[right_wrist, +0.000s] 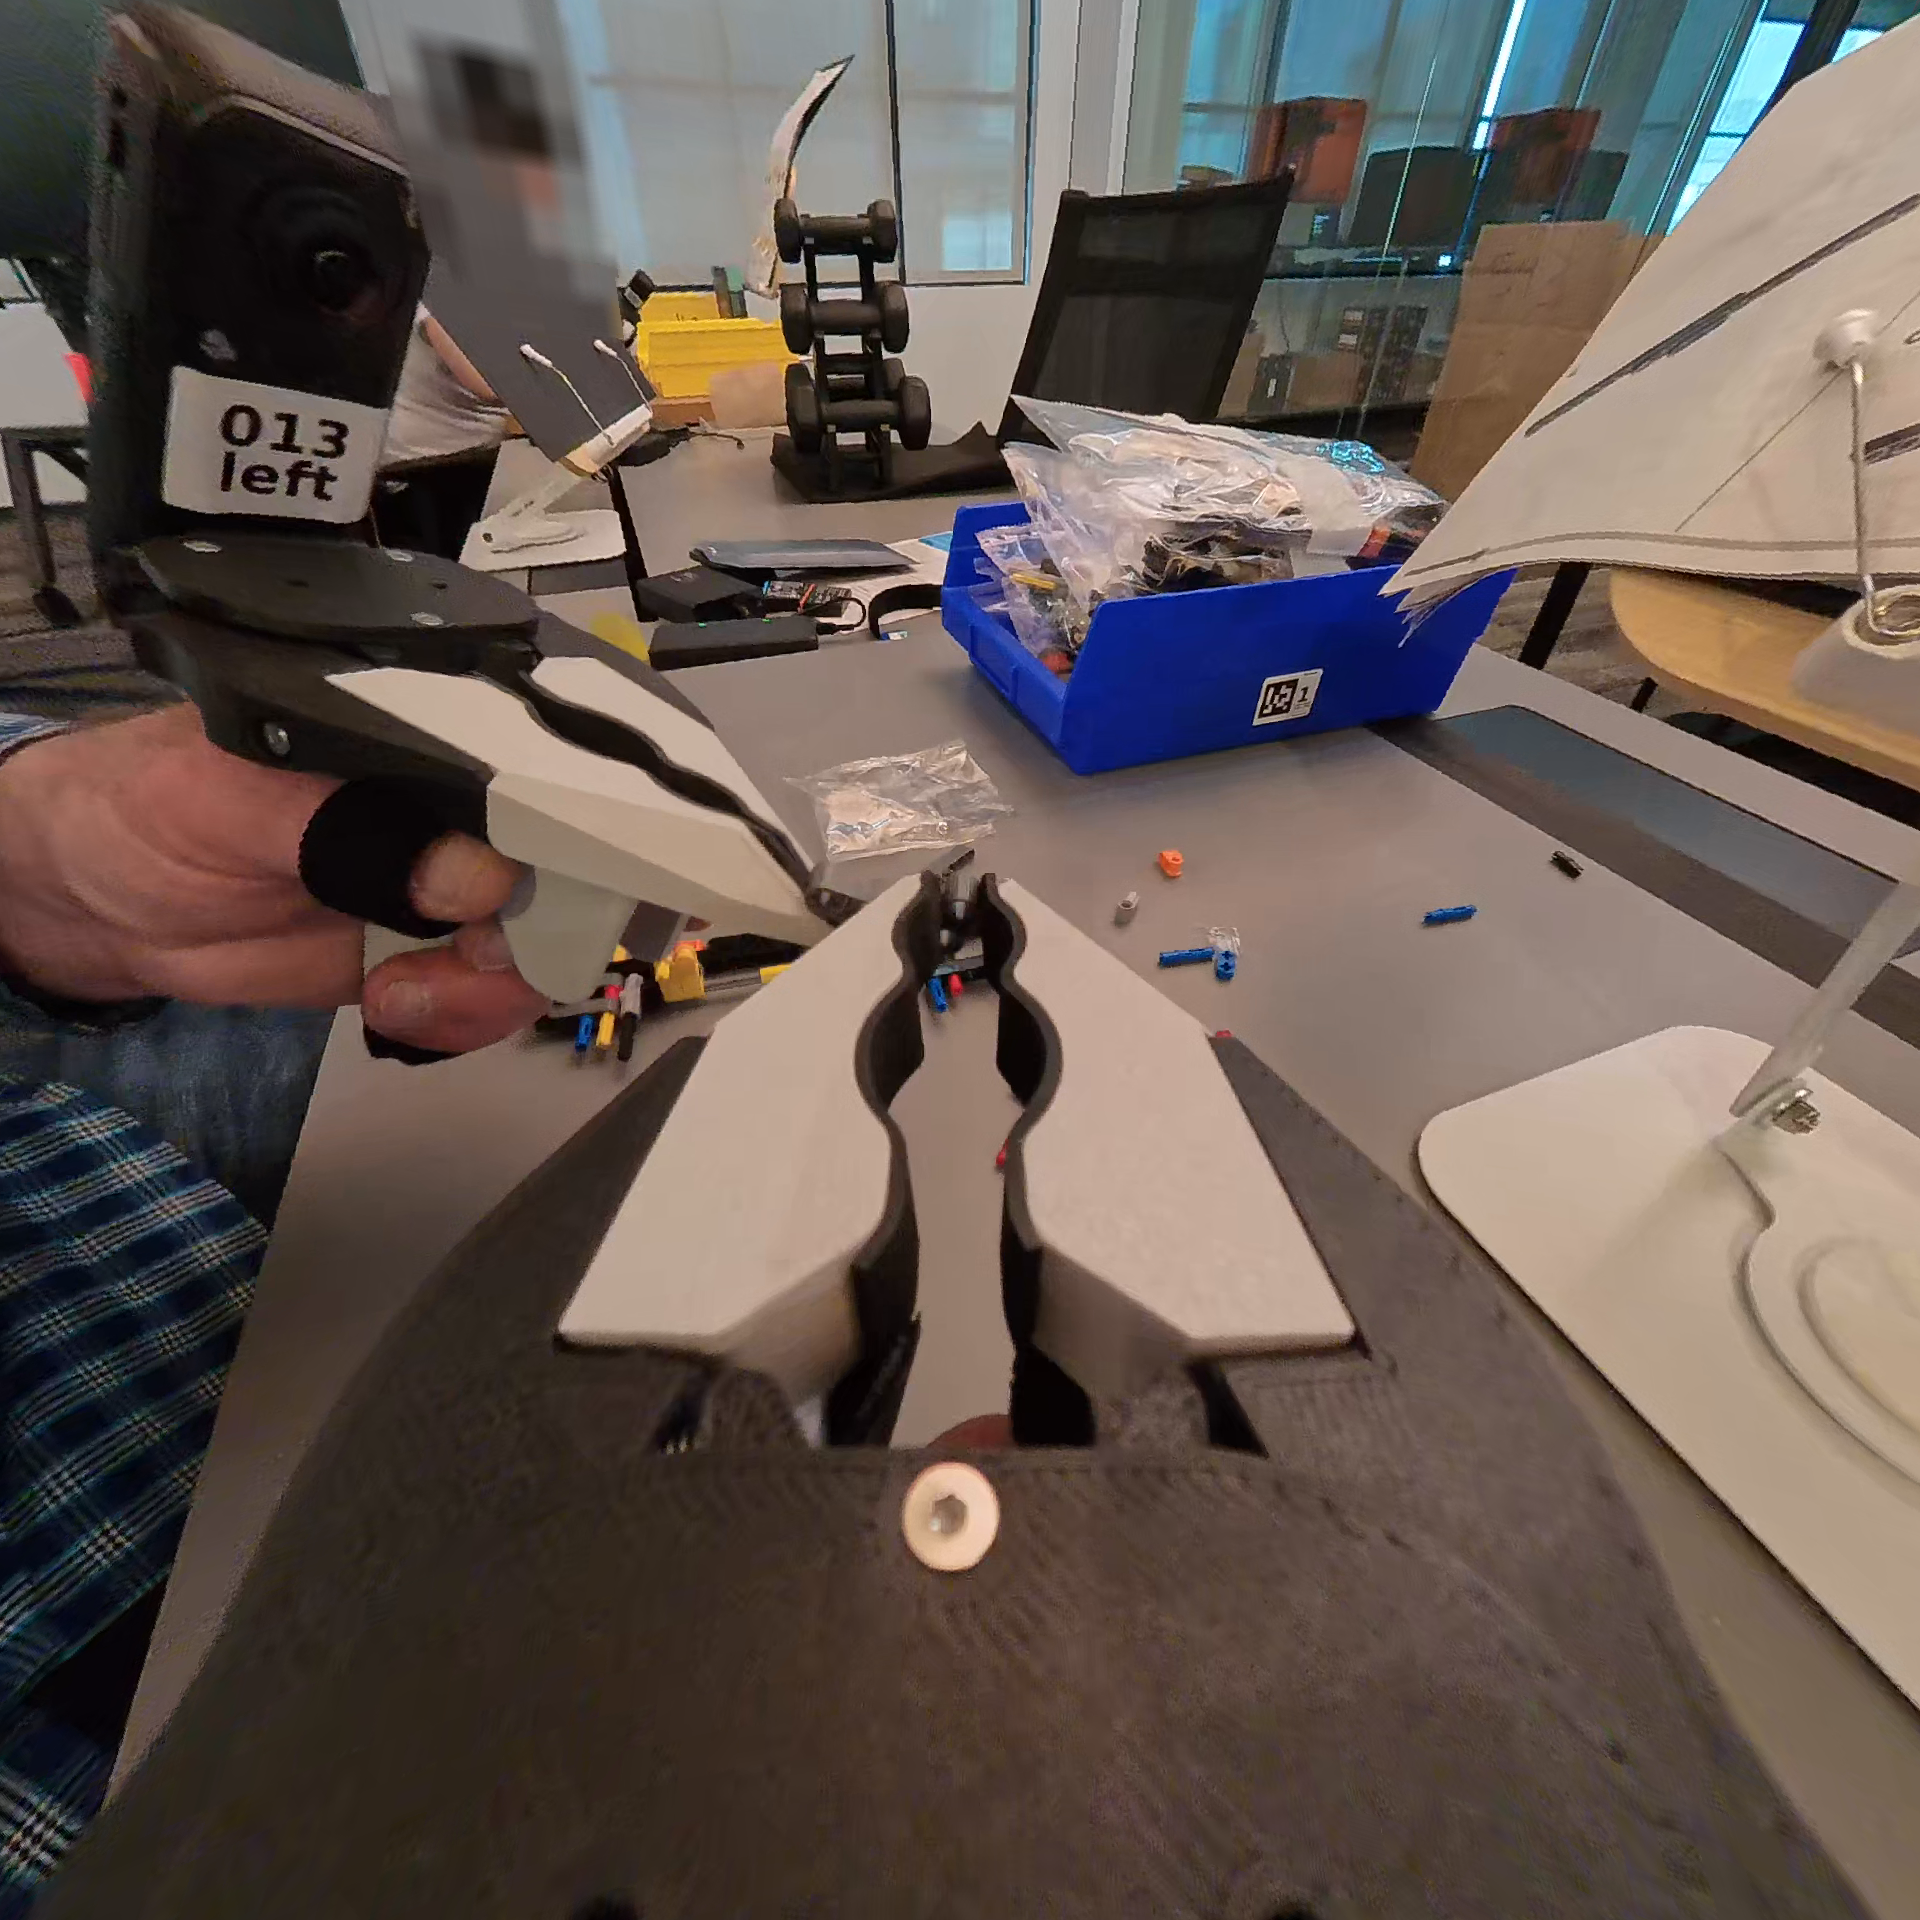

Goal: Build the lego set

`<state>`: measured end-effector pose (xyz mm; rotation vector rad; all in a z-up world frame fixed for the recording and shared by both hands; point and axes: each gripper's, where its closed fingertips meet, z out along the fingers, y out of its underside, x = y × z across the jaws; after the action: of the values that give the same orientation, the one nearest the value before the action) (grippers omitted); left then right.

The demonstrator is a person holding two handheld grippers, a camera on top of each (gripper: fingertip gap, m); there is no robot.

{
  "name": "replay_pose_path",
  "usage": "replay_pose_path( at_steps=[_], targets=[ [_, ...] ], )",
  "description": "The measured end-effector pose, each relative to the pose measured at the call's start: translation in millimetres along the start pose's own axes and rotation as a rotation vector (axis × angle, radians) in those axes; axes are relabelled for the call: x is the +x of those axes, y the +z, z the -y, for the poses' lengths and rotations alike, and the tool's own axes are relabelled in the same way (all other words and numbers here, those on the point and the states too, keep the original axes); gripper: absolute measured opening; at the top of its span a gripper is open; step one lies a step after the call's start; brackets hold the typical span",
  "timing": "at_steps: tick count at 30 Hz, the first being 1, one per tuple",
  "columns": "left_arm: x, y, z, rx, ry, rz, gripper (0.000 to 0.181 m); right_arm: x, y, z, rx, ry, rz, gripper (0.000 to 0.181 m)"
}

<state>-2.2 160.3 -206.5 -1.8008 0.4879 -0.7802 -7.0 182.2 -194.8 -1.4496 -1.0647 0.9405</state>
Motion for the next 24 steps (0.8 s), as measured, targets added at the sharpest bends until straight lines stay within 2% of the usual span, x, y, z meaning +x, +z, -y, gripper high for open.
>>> replay_pose_path(
  at_steps=[8,9,11,13,15,16,24],
  targets=[
    [2,-1,2,-0.016,-0.018,-0.044,0.0,4,-7,4,0.03,0.024,-0.032,0.005],
    [3,-1,4,-0.007,-0.034,-0.049,0.006,5,-8,5,0.037,0.03,-0.035,0.005],
    [7,2,4,-0.01,-0.05,-0.057,0.029,5,-8,7,0.045,0.026,-0.041,0.004],
    [9,6,5,-0.004,-0.061,-0.06,0.034,2,-8,8,0.048,0.01,-0.045,0.005],
    [11,9,8,0.01,-0.075,-0.068,0.026,0,-7,8,0.05,-0.012,-0.053,0.004],
    [11,10,9,0.014,-0.071,-0.063,0.014,-1,-7,9,0.054,-0.017,-0.058,0.004],
    [8,10,4,-0.025,-0.026,-0.046,0.007,-1,-8,7,0.056,0.026,-0.028,0.006]
  ],
)
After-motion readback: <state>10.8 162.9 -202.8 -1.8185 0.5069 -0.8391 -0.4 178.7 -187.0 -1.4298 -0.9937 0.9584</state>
